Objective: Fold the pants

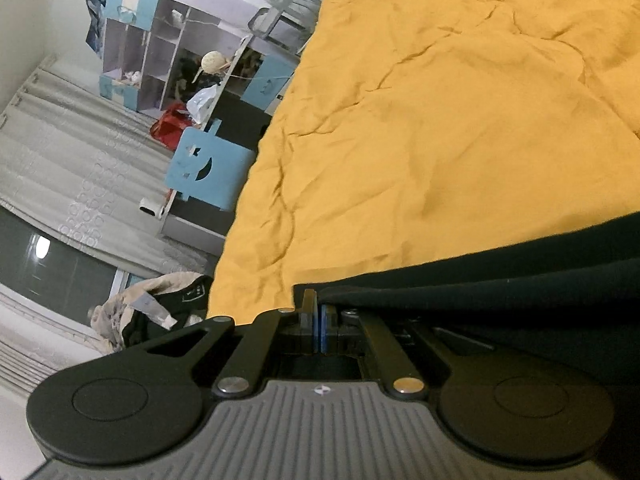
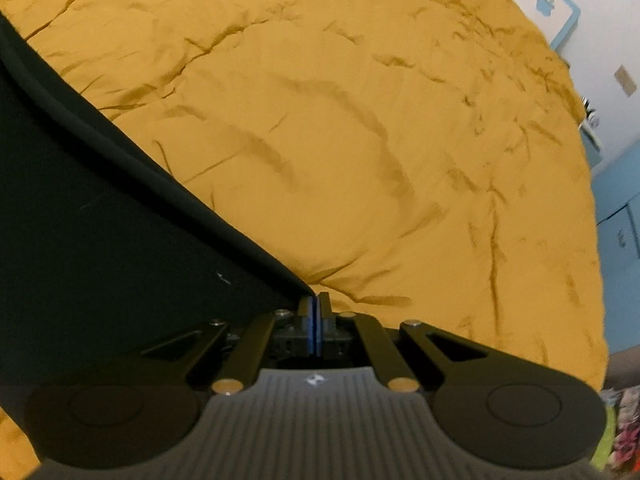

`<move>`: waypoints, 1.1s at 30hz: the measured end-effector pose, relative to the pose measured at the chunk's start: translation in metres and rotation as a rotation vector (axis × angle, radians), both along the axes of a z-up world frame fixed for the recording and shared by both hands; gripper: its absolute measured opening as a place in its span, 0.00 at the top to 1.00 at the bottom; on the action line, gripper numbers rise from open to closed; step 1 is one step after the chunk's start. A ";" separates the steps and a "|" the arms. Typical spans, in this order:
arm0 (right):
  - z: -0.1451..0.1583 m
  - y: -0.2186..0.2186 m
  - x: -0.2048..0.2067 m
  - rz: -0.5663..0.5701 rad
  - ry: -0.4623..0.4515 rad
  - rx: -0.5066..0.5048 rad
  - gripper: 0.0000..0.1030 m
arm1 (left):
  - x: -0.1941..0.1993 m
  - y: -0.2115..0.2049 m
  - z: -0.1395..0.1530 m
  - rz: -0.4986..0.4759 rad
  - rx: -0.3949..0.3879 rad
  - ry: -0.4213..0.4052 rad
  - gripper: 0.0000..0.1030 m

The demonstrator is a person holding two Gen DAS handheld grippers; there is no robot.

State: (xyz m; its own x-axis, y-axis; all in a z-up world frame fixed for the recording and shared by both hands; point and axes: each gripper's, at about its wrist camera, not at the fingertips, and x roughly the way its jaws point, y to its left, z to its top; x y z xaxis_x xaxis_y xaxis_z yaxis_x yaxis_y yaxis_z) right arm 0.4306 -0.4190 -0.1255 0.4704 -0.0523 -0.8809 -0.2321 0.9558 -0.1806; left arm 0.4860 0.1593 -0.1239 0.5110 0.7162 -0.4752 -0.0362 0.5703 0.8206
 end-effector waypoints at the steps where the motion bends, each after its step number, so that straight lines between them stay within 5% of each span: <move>1: 0.001 -0.004 0.000 -0.007 0.000 0.026 1.00 | 0.001 0.000 -0.002 0.004 -0.008 -0.001 0.99; 5: 0.015 -0.029 -0.007 -0.050 -0.020 0.200 0.91 | 0.004 -0.001 -0.007 0.018 -0.027 0.000 0.99; 7: 0.024 -0.041 -0.016 -0.027 -0.034 0.292 0.72 | 0.003 -0.001 -0.009 0.013 -0.025 0.000 0.99; 10: 0.029 -0.050 -0.026 0.008 -0.023 0.300 0.58 | 0.000 -0.003 -0.009 0.012 -0.033 -0.001 0.99; 17: 0.023 -0.079 -0.040 0.002 -0.038 0.306 0.58 | 0.000 -0.004 -0.007 0.019 -0.045 -0.005 0.99; 26: -0.007 -0.123 -0.009 -0.152 -0.070 0.541 0.55 | 0.002 -0.006 -0.004 0.029 -0.031 0.001 0.99; 29: -0.021 -0.134 -0.009 -0.192 -0.052 0.681 0.69 | 0.001 -0.007 -0.003 0.031 -0.029 0.002 0.99; 33: -0.016 -0.136 -0.024 -0.210 -0.122 0.739 0.76 | 0.000 -0.008 0.000 0.030 -0.027 -0.002 0.99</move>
